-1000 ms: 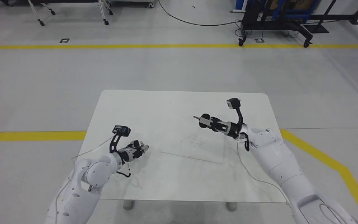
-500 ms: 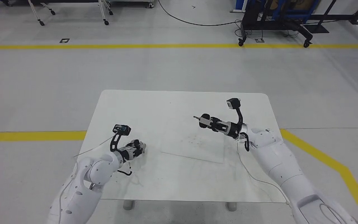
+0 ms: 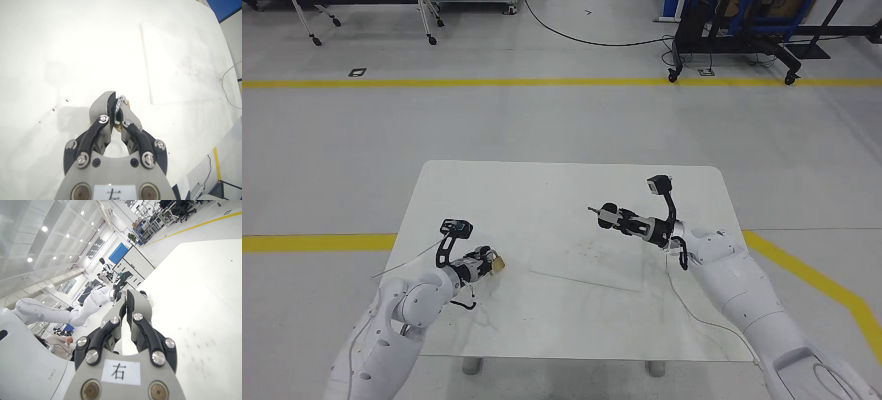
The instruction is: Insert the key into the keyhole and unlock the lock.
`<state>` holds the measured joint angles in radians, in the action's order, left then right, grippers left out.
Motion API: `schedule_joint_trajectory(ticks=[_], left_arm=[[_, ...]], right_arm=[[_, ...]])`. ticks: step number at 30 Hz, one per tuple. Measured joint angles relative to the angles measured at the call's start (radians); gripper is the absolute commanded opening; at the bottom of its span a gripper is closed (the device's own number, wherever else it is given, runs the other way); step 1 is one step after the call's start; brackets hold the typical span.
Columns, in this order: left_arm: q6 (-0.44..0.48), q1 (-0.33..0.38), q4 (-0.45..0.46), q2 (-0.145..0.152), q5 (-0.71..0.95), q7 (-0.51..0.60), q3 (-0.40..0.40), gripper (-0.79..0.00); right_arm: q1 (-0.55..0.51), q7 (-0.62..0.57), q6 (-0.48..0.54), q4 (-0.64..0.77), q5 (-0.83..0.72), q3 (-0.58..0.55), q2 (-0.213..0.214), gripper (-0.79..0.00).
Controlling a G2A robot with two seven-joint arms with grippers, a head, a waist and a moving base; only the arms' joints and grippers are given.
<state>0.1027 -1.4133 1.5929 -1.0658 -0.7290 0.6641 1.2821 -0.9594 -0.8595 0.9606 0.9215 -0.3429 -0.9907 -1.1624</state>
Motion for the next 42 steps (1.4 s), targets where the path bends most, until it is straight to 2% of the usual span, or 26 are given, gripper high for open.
schedule_joint_trajectory(ticks=[4, 11, 19, 22, 25, 26, 29, 32, 35, 38, 40, 42], left_arm=[[0.077, 0.012, -0.024, -0.002, 0.059, -0.053, 0.011, -0.785], [0.291, 0.082, -0.106, -0.009, 0.225, -0.131, 0.018, -0.785], [0.302, 0.089, -0.110, -0.011, 0.229, -0.145, 0.014, -0.785], [0.334, 0.114, -0.119, -0.022, 0.307, -0.079, -0.033, -0.785], [0.262, 0.254, -0.221, -0.047, 0.588, 0.168, -0.117, -0.785], [0.204, 0.330, -0.287, -0.061, 0.741, 0.288, -0.152, -0.785], [0.059, 0.519, -0.493, -0.107, 1.058, 0.500, -0.243, -0.785], [-0.024, 0.666, -0.688, -0.161, 1.218, 0.583, -0.341, -0.785], [-0.080, 0.764, -0.845, -0.219, 1.315, 0.625, -0.425, -0.785], [-0.109, 0.830, -0.983, -0.274, 1.375, 0.643, -0.485, -0.785], [-0.109, 0.844, -1.030, -0.287, 1.381, 0.645, -0.499, -0.785], [-0.108, 0.843, -1.026, -0.287, 1.379, 0.645, -0.498, -0.785]], right_arm=[[0.000, 0.000, 0.000, 0.000, 0.000, 0.000, 0.000, -0.785], [0.000, 0.000, 0.000, 0.000, 0.000, 0.000, 0.000, -0.785], [0.000, 0.000, 0.000, 0.000, 0.000, 0.000, 0.000, -0.785], [-0.013, 0.030, -0.012, 0.024, -0.006, -0.007, 0.000, -0.785], [-0.038, 0.100, -0.003, 0.056, 0.000, -0.034, 0.004, -0.785], [-0.050, 0.127, 0.006, 0.069, 0.009, -0.045, 0.006, -0.785], [-0.088, 0.209, 0.019, 0.097, 0.053, -0.080, 0.012, -0.785], [-0.137, 0.309, 0.022, 0.129, 0.111, -0.125, 0.018, -0.785], [-0.187, 0.398, 0.006, 0.172, 0.161, -0.167, 0.025, -0.785], [-0.224, 0.454, -0.036, 0.227, 0.207, -0.195, 0.029, -0.785], [-0.227, 0.458, -0.043, 0.234, 0.211, -0.197, 0.029, -0.785], [-0.226, 0.456, -0.041, 0.231, 0.210, -0.196, 0.029, -0.785]])
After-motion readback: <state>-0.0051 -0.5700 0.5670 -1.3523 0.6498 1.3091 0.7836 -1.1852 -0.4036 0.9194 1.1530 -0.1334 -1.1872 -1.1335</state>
